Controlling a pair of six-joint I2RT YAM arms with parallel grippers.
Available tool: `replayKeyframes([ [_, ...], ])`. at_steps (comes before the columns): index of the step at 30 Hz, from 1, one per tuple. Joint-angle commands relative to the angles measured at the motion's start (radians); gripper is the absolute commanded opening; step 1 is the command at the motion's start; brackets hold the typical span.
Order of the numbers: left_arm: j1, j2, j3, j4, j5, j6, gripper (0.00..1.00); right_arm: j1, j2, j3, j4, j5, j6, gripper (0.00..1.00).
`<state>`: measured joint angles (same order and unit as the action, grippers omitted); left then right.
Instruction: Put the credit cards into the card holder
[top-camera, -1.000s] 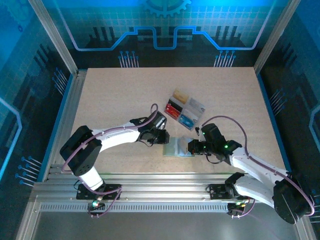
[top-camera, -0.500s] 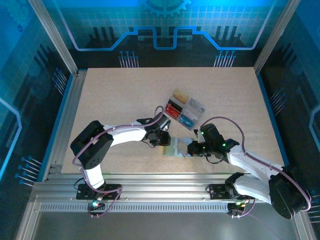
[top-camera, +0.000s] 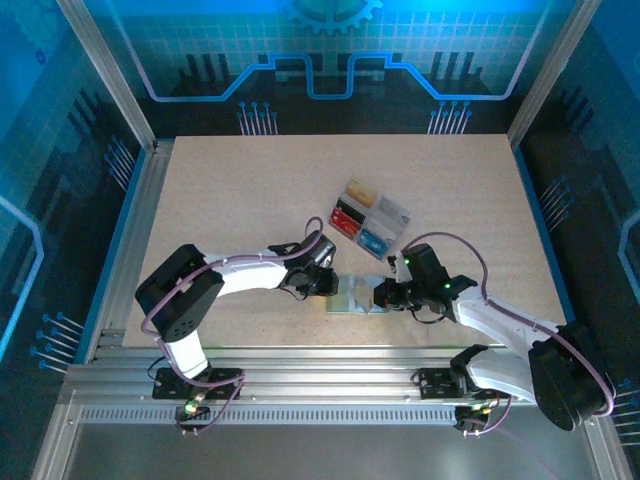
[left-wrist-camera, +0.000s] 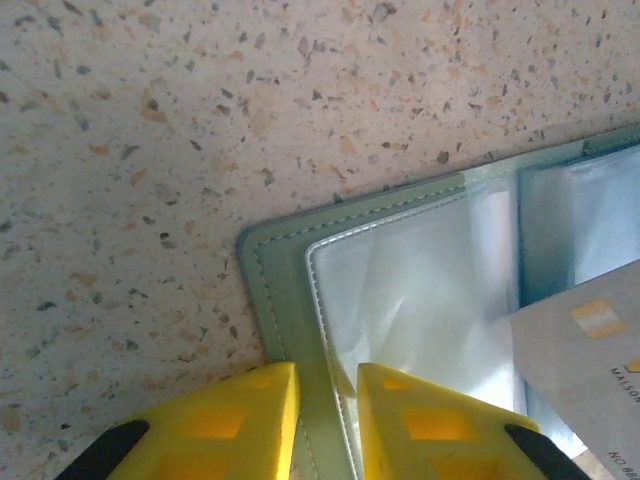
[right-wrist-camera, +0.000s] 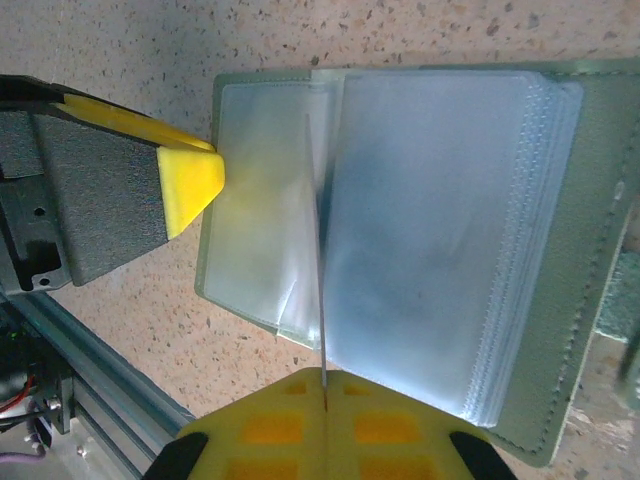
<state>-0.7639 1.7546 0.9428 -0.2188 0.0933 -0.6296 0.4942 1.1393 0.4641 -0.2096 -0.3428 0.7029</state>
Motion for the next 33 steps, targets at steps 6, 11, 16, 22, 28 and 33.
replayKeyframes([
  [6,-0.005,-0.019,-0.059,-0.034,-0.006,-0.025,0.23,-0.025,0.045,-0.011,0.040,-0.049,0.004,0.00],
  [11,-0.006,-0.030,-0.084,-0.021,-0.005,-0.034,0.24,-0.043,0.071,-0.020,0.079,-0.078,0.013,0.00],
  [16,-0.013,-0.040,-0.102,-0.016,-0.009,-0.039,0.24,-0.048,0.101,-0.025,0.122,-0.084,0.036,0.00],
  [22,-0.021,-0.044,-0.124,-0.002,-0.010,-0.048,0.23,-0.048,0.112,-0.047,0.172,-0.066,0.087,0.00],
  [28,-0.028,-0.040,-0.146,0.021,-0.006,-0.061,0.24,-0.033,0.109,-0.064,0.185,-0.023,0.108,0.00],
  [33,-0.037,-0.038,-0.160,0.035,-0.005,-0.071,0.24,0.005,0.113,-0.065,0.197,0.034,0.132,0.00],
])
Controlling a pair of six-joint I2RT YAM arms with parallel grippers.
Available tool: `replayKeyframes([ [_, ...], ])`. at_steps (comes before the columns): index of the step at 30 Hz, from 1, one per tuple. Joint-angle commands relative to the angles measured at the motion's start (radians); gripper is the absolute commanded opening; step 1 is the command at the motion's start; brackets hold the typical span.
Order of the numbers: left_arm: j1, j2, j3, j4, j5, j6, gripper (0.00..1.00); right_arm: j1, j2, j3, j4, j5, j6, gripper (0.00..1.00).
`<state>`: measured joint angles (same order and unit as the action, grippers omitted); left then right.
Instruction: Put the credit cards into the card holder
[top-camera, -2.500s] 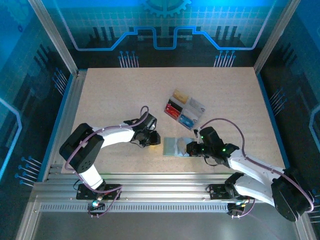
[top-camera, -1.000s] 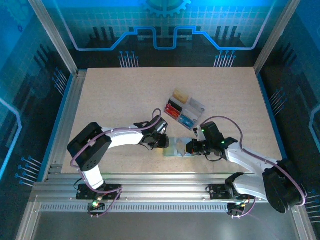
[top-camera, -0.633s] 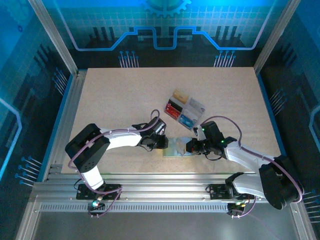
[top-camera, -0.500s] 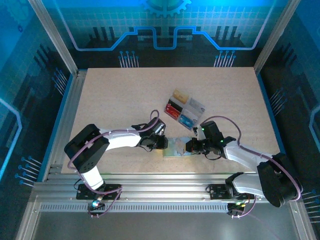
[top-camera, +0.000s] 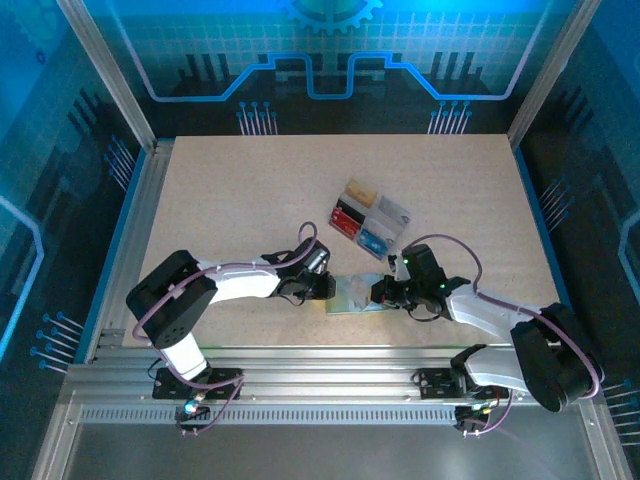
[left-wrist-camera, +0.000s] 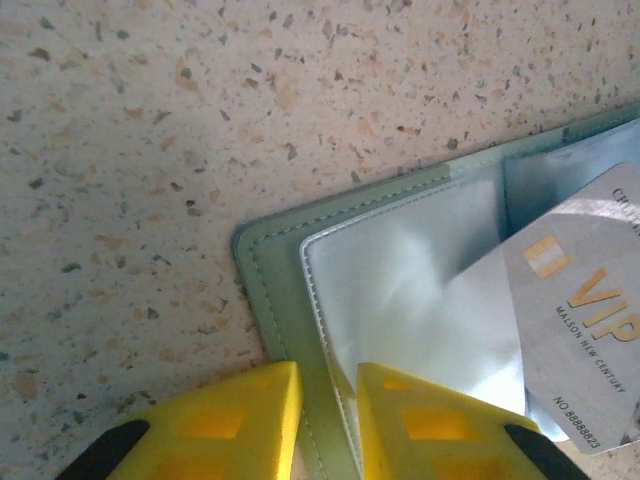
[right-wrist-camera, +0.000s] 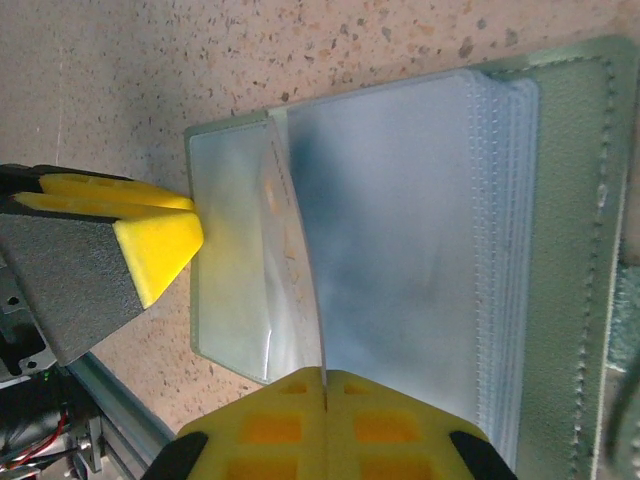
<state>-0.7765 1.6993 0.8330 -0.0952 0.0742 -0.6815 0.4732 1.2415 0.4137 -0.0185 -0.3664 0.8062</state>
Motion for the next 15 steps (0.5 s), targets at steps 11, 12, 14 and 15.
replayKeyframes([
  [11,-0.037,0.005,-0.075,-0.077,0.009,-0.031,0.24,0.099,0.007,-0.011,0.011,0.163,0.100,0.00],
  [12,-0.038,0.006,-0.080,-0.074,0.009,-0.030,0.23,0.105,0.007,-0.010,0.009,0.173,0.103,0.00],
  [14,-0.040,0.006,-0.083,-0.071,0.009,-0.032,0.24,0.117,0.010,-0.007,0.004,0.191,0.108,0.00],
  [15,-0.040,0.005,-0.086,-0.069,0.009,-0.032,0.23,0.122,0.011,-0.007,0.005,0.199,0.112,0.00],
])
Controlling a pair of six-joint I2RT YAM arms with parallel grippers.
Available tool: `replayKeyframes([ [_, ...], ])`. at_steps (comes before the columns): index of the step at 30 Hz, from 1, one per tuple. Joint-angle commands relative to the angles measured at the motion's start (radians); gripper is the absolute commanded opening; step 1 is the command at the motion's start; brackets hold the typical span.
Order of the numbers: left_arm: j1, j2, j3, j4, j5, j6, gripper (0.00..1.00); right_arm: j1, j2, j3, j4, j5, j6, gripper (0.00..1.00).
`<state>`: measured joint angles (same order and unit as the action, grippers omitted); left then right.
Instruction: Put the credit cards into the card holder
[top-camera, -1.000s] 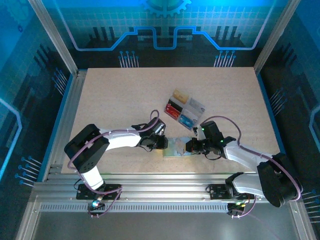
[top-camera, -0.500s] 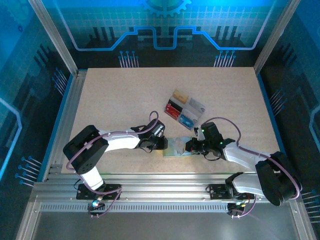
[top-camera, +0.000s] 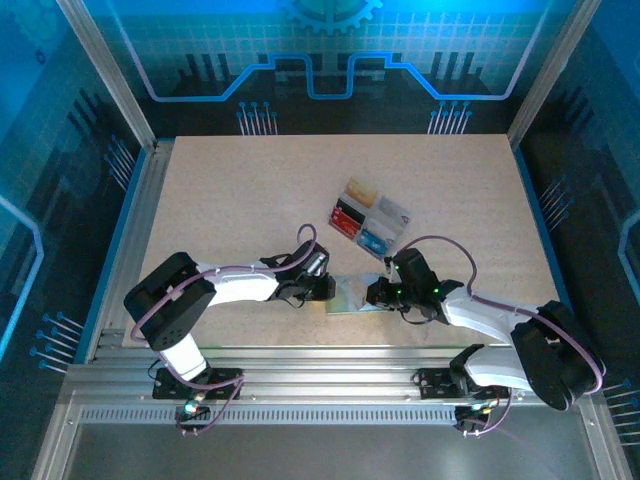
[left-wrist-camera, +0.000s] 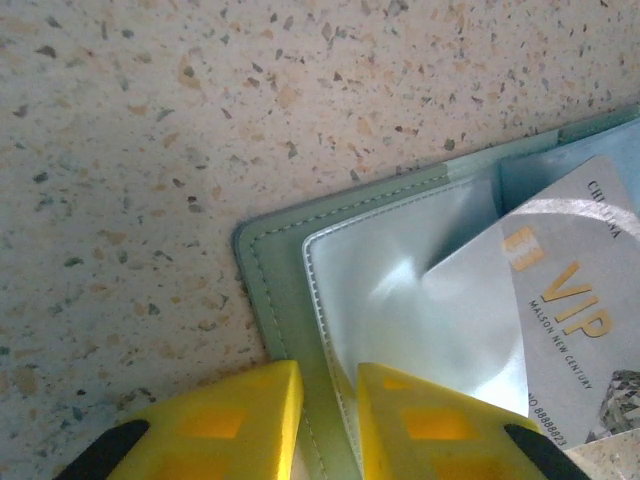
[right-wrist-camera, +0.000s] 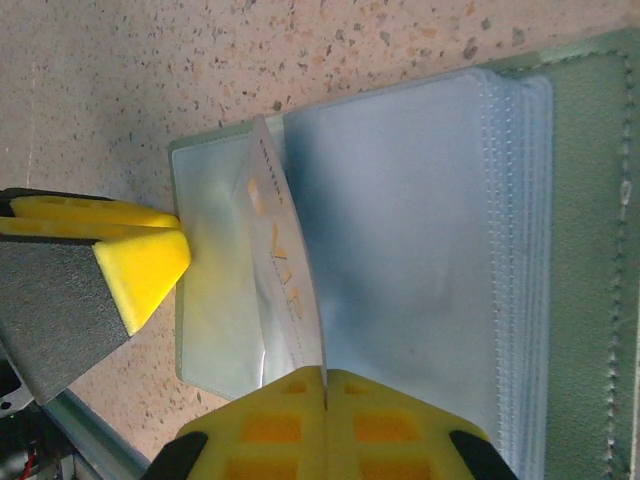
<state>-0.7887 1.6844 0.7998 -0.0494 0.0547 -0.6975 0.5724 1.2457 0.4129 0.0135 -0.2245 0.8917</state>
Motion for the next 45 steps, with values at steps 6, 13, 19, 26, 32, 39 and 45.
replayKeyframes([
  [6,-0.030,0.019,-0.059,-0.109,0.032,-0.017,0.24,0.061,0.019,-0.003,-0.027,0.104,0.051,0.00],
  [13,-0.042,0.019,-0.072,-0.102,0.027,-0.021,0.24,0.086,0.023,0.013,-0.030,0.094,0.056,0.00],
  [19,-0.047,0.019,-0.093,-0.085,0.024,-0.033,0.23,0.093,0.029,0.041,-0.052,0.049,0.014,0.11],
  [26,-0.048,0.013,-0.095,-0.087,0.022,-0.033,0.23,0.090,-0.012,0.066,-0.117,0.039,-0.039,0.28],
  [32,-0.048,0.009,-0.094,-0.089,0.021,-0.031,0.23,0.067,0.024,0.100,-0.113,-0.027,-0.096,0.34],
  [39,-0.048,0.001,-0.099,-0.093,0.017,-0.030,0.23,0.039,0.086,0.133,-0.086,-0.072,-0.129,0.32],
  [45,-0.047,0.000,-0.099,-0.095,0.016,-0.027,0.24,0.014,0.126,0.157,-0.101,-0.081,-0.155,0.32],
])
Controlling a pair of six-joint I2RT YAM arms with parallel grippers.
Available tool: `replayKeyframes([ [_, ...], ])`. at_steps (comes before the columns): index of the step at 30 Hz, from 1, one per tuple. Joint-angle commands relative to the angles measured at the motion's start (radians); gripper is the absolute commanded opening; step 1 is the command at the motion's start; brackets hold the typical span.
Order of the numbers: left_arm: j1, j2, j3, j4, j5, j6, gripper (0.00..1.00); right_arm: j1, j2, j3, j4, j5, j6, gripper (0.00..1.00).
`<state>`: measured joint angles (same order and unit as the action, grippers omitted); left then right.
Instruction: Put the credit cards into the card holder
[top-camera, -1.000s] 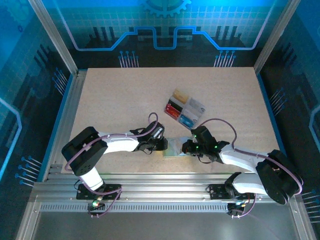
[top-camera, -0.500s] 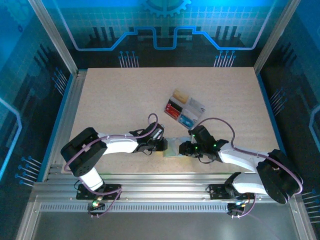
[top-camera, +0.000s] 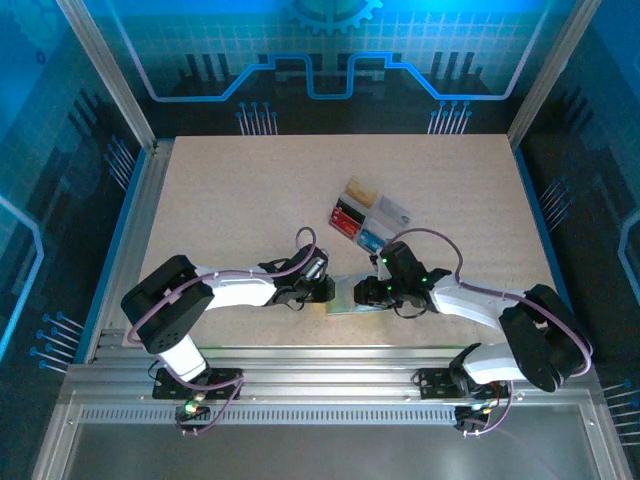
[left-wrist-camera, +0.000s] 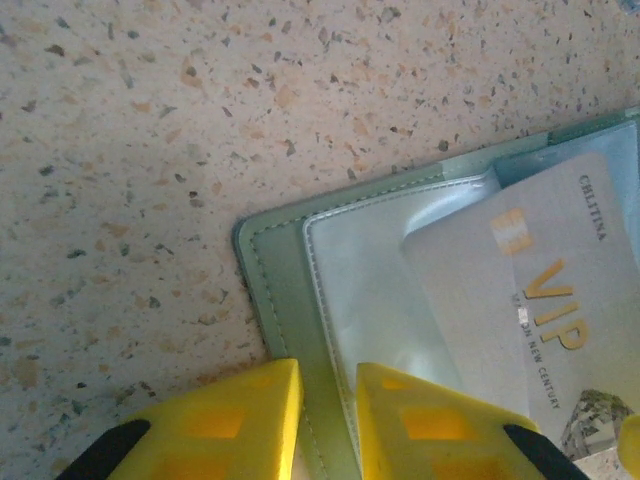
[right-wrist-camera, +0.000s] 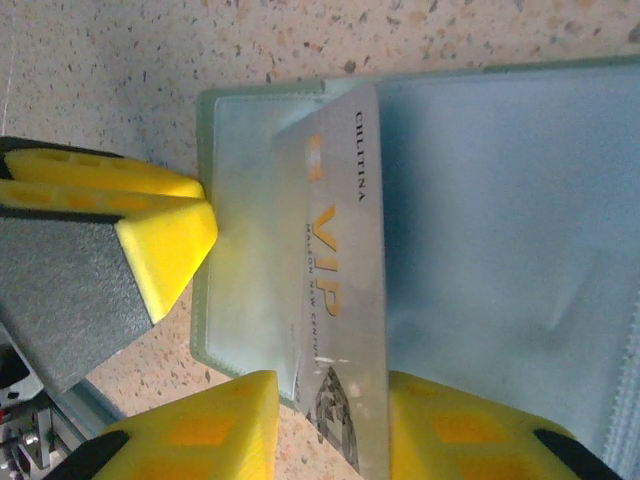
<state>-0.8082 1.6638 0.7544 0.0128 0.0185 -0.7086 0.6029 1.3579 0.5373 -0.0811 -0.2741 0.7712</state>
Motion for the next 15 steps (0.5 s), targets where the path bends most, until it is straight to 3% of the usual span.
replayKeyframes([
  [1,-0.028,0.020,-0.054,-0.157,0.052,-0.016,0.23,-0.023,0.020,0.036,-0.008,-0.036,-0.041,0.32],
  [10,-0.028,0.030,-0.050,-0.159,0.049,-0.011,0.23,-0.054,0.085,0.083,-0.007,-0.080,-0.078,0.31],
  [15,-0.028,0.028,-0.053,-0.159,0.048,-0.012,0.23,-0.060,0.120,0.094,-0.001,-0.090,-0.087,0.19],
])
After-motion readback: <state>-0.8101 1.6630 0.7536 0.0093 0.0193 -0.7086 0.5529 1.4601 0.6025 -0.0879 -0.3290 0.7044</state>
